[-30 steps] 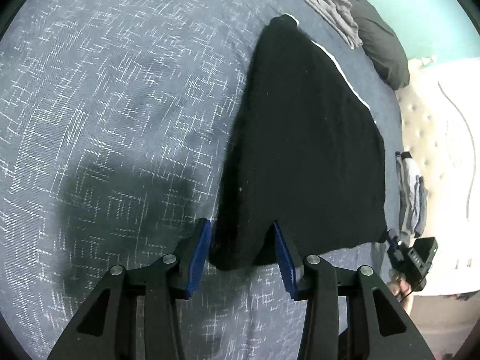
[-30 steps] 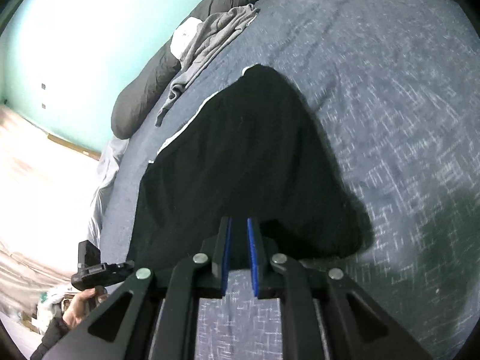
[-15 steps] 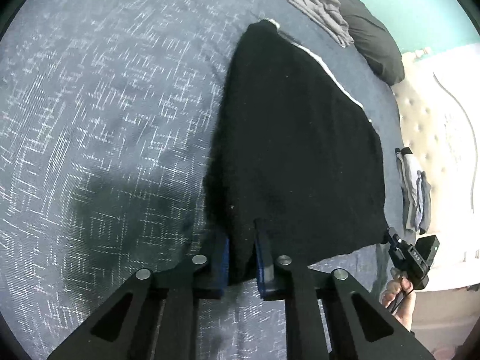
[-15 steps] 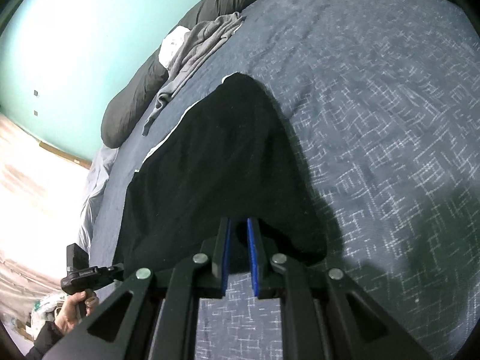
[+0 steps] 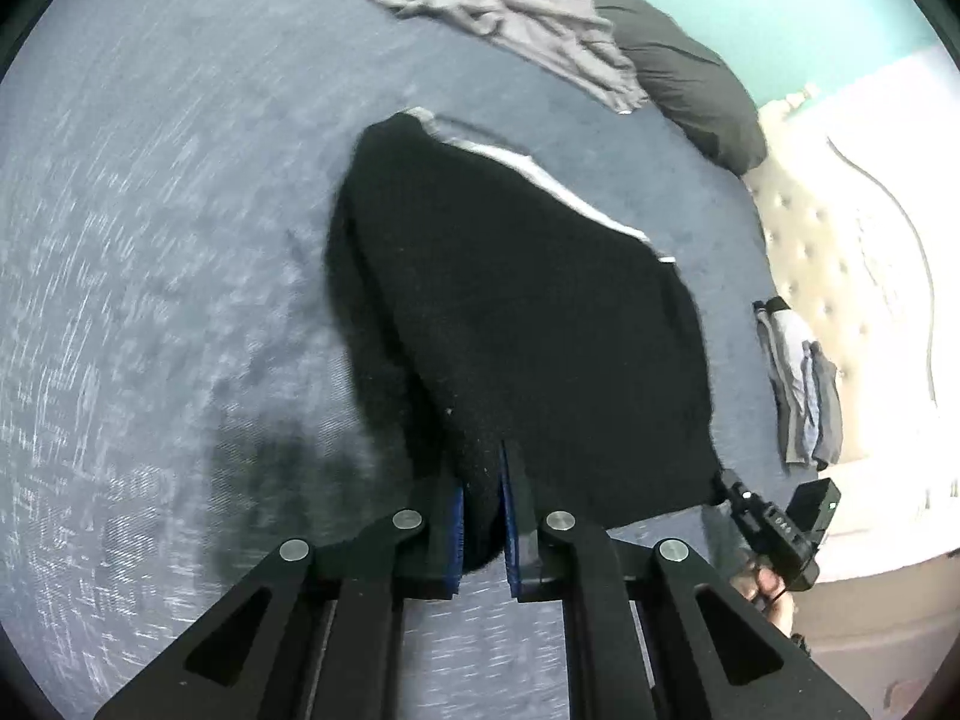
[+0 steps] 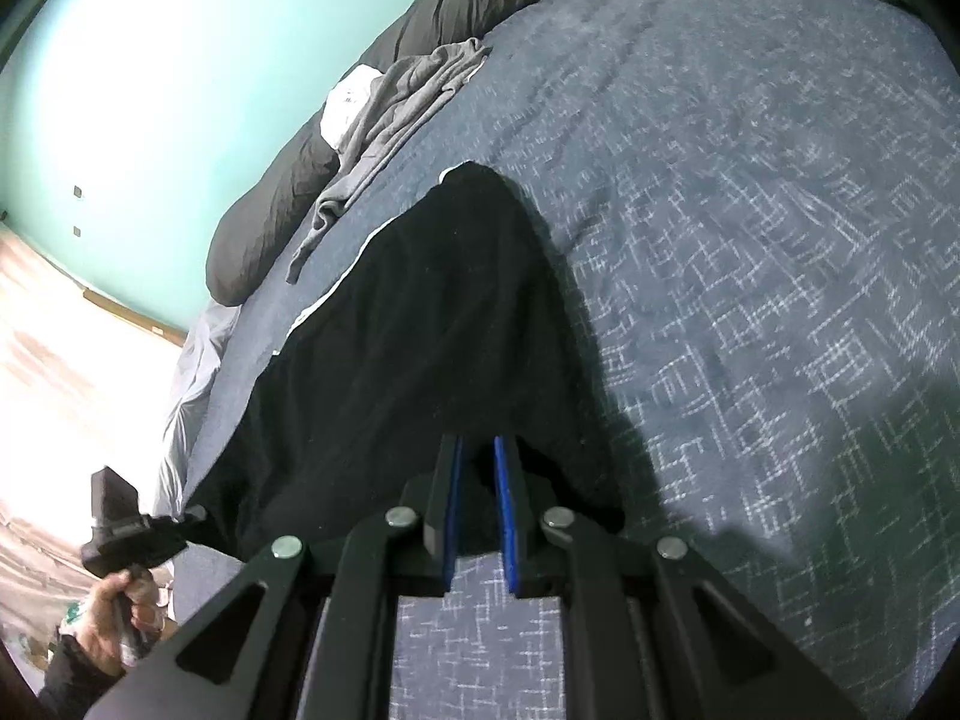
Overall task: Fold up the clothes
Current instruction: 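Grasp the folded black sweater's edge with both grippers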
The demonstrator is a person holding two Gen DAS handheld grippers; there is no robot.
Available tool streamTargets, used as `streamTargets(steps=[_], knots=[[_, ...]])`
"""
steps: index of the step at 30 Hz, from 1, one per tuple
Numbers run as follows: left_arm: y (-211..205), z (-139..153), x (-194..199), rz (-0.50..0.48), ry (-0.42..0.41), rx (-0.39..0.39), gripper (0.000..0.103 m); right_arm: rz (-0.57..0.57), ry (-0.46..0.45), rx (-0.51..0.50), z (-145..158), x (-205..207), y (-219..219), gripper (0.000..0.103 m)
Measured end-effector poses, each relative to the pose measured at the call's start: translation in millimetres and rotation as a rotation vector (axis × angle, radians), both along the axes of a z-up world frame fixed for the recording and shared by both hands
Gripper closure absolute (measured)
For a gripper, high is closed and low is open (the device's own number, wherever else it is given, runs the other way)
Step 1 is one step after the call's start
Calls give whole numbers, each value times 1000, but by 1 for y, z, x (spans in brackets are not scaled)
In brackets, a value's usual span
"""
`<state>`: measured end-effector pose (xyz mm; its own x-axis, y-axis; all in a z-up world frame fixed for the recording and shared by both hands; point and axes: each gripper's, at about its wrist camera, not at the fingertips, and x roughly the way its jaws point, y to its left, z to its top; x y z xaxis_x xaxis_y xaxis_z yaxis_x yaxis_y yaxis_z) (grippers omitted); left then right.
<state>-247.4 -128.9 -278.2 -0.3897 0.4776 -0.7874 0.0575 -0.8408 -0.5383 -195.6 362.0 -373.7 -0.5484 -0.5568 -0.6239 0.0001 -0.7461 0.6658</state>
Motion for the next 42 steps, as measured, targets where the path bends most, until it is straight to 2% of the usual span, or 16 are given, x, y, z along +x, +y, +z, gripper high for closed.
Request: streamTargets(steps=[7,16,19,23,26,28,32,34,36,38,39,40,42], knots=[[66,39,-20,-78,55,-26,94,1,8,-39,-1,-1,7,93],[204,74,-47,-272,133,-28,95,-44,9,-111,-3,-2,37,92],[251,59,-54,-339,108,-19,95,-59,8,-129,-4,-2,47,92],[299,11,-60,-404,30,-59,94,-53,13,-150,-4,-2,51,92],[310,-20,-59,-423,-31,-86,94,-43,21,-167,-3,-3,52,92],[307,-27,-59,-413,-52,-78,94,-37,26,-178,-2,-3,52,92],[296,-9,-53,-398,-36,-58,90,-7,29,-197,-2,-6,46,92],[285,10,-49,-388,-16,-25,76,7,36,-209,-1,-7,43,92],[269,29,-45,-372,16,-2,73,21,51,-217,2,-7,40,92],[254,40,-43,-356,38,-14,72,34,60,-241,4,-7,38,90],[247,44,-42,-348,48,-22,72,41,63,-257,5,-7,36,83],[239,46,-42,-336,54,-40,72,47,65,-275,5,-7,34,70],[217,44,-41,-305,52,-80,72,54,66,-294,5,-8,30,61]])
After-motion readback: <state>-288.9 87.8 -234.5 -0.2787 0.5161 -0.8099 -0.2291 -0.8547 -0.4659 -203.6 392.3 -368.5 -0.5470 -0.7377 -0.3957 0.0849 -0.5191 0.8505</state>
